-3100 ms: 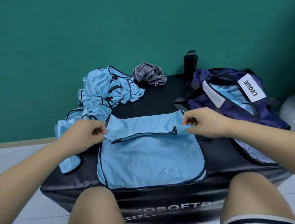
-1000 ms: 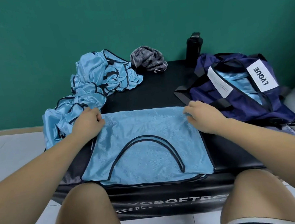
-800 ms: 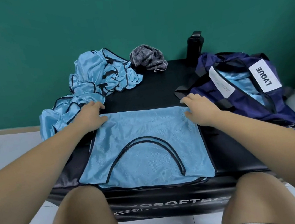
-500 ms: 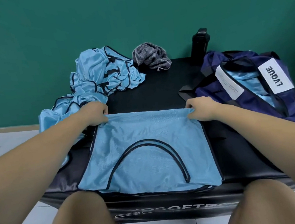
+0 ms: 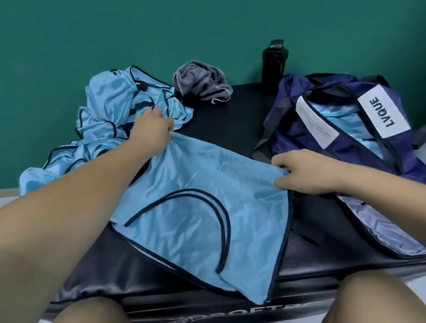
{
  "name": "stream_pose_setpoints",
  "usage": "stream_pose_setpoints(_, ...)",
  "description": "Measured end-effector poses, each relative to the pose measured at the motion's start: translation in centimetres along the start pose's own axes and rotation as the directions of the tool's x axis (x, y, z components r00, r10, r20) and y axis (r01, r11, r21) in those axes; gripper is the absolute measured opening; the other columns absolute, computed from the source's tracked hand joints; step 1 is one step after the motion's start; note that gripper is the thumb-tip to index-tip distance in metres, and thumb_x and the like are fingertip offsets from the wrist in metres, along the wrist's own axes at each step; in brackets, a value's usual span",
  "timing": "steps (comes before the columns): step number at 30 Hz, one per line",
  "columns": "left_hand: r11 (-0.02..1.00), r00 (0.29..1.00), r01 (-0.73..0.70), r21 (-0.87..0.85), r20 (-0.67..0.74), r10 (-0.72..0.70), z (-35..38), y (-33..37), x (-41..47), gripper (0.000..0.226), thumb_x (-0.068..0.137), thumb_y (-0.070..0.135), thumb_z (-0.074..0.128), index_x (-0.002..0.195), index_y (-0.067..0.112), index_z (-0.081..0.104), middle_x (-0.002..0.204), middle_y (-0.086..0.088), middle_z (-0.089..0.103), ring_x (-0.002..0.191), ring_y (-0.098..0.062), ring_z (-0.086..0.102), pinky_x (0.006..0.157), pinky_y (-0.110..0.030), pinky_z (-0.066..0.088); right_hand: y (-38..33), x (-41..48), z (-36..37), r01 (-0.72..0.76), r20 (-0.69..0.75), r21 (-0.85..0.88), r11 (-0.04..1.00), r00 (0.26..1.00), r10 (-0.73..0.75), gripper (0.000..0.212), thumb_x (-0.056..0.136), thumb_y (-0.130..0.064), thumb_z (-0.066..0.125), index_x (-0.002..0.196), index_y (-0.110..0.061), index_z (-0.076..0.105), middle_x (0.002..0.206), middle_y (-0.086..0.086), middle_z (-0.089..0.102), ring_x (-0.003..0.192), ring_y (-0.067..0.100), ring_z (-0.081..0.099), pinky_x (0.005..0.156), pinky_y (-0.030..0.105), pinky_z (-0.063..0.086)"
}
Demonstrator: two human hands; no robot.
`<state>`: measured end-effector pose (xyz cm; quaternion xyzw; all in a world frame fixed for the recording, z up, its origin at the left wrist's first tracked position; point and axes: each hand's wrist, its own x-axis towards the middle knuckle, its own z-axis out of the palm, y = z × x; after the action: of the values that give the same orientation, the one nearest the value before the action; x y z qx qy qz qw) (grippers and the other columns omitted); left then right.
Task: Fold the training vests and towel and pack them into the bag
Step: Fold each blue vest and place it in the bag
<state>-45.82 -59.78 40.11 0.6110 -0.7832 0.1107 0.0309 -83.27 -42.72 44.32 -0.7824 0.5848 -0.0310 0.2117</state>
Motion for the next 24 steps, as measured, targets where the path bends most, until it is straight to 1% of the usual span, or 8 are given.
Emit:
stream_pose_setpoints(6, 0.992, 0.993, 0.117, -0.049, -0.002, -0.117, 0.9, 6.5, 4.0, 0.022, 0.091, 0.003, 0.056, 0.105, 0.016, 0.065, 0.100, -0.014, 0.064, 0.092, -0.038, 0.063, 0.069, -0.040, 0.045, 0.2, -1.7, 2.5, -0.154, 0.108, 0.217, 0.964, 0.985, 0.133, 0.018, 0.088, -0.024, 0.072, 0.093, -0.017, 0.056, 0.071, -0.006, 0.060, 0.053, 0.006, 0.058, 0.052, 0.025, 0.044)
stream_pose_setpoints(8, 0.989, 0.992, 0.129, -0.068, 0.003, -0.129, 1.4, 8.3, 5.1, 0.023, 0.090, 0.002, 0.055, 0.104, 0.016, 0.065, 0.102, -0.013, 0.066, 0.096, -0.039, 0.065, 0.070, -0.040, 0.045, 0.0, -2.0, 3.7, -0.203, 0.175, 0.367, 0.908, 0.974, 0.146, 0.019, 0.089, -0.016, 0.073, 0.097, -0.012, 0.055, 0.071, -0.003, 0.066, 0.061, 0.016, 0.075, 0.059, 0.035, 0.059)
stream_pose_setpoints(11, 0.981, 0.989, 0.145, -0.127, -0.001, -0.146, 2.6, 10.2, 6.3, 0.018, 0.093, 0.006, 0.055, 0.104, 0.016, 0.066, 0.104, -0.015, 0.067, 0.099, -0.041, 0.066, 0.072, -0.042, 0.048, -0.4, -2.3, 5.3, -0.222, 0.231, 0.450, 0.865, 0.965, 0.127, 0.019, 0.090, -0.017, 0.074, 0.101, -0.013, 0.058, 0.071, -0.003, 0.069, 0.067, 0.020, 0.079, 0.055, 0.030, 0.053)
stream_pose_setpoints(13, 0.960, 0.986, 0.166, -0.224, 0.005, -0.169, 3.2, 11.3, 6.6, 0.017, 0.093, 0.007, 0.054, 0.103, 0.017, 0.064, 0.102, -0.016, 0.067, 0.098, -0.041, 0.066, 0.075, -0.044, 0.052, -0.8, -2.6, 6.1, -0.243, 0.265, 0.548, 0.800, 0.958, 0.109, 0.020, 0.089, -0.016, 0.075, 0.103, -0.011, 0.062, 0.075, -0.002, 0.073, 0.067, 0.018, 0.076, 0.055, 0.027, 0.051)
stream_pose_setpoints(16, 0.893, 0.978, 0.206, -0.401, 0.042, -0.206, 3.7, 12.4, 6.5, 0.022, 0.092, 0.011, 0.052, 0.109, 0.023, 0.061, 0.101, -0.010, 0.068, 0.097, -0.038, 0.065, 0.075, -0.042, 0.050, -1.0, -2.8, 6.5, -0.269, 0.291, 0.728, 0.631, 0.954, 0.071, 0.028, 0.086, -0.016, 0.078, 0.105, -0.002, 0.064, 0.084, 0.012, 0.073, 0.071, 0.024, 0.070, 0.068, 0.039, 0.055)
stream_pose_setpoints(20, 0.814, 0.982, 0.189, -0.550, 0.092, -0.166, 2.9, 12.5, 4.8, 0.047, 0.096, 0.017, 0.056, 0.142, 0.023, 0.048, 0.116, -0.008, 0.070, 0.108, -0.032, 0.064, 0.086, -0.042, 0.051, -0.4, -3.2, 6.3, -0.264, 0.239, 0.743, 0.615, 0.963, 0.124, 0.026, 0.089, -0.015, 0.078, 0.108, -0.003, 0.065, 0.090, 0.020, 0.075, 0.068, 0.025, 0.069, 0.069, 0.042, 0.050)
stream_pose_setpoints(22, 0.777, 0.983, 0.181, -0.603, 0.088, -0.161, 1.9, 12.0, 2.6, 0.053, 0.093, 0.018, 0.065, 0.143, 0.020, 0.047, 0.118, -0.005, 0.067, 0.109, -0.027, 0.062, 0.092, -0.042, 0.051, 0.1, -3.6, 6.2, -0.279, 0.241, 0.723, 0.632, 0.959, 0.147, 0.020, 0.092, -0.017, 0.077, 0.105, -0.007, 0.065, 0.081, 0.008, 0.075, 0.065, 0.023, 0.069, 0.069, 0.040, 0.049)
stream_pose_setpoints(24, 0.769, 0.985, 0.168, -0.617, 0.074, -0.155, 1.1, 11.4, -0.8, 0.049, 0.091, 0.019, 0.070, 0.136, 0.021, 0.052, 0.119, -0.002, 0.063, 0.106, -0.022, 0.060, 0.088, -0.038, 0.047, 0.7, -3.9, 6.4, -0.292, 0.245, 0.710, 0.640, 0.956, 0.164, 0.023, 0.092, -0.019, 0.078, 0.108, -0.007, 0.066, 0.083, 0.011, 0.076, 0.065, 0.023, 0.069, 0.072, 0.044, 0.049)
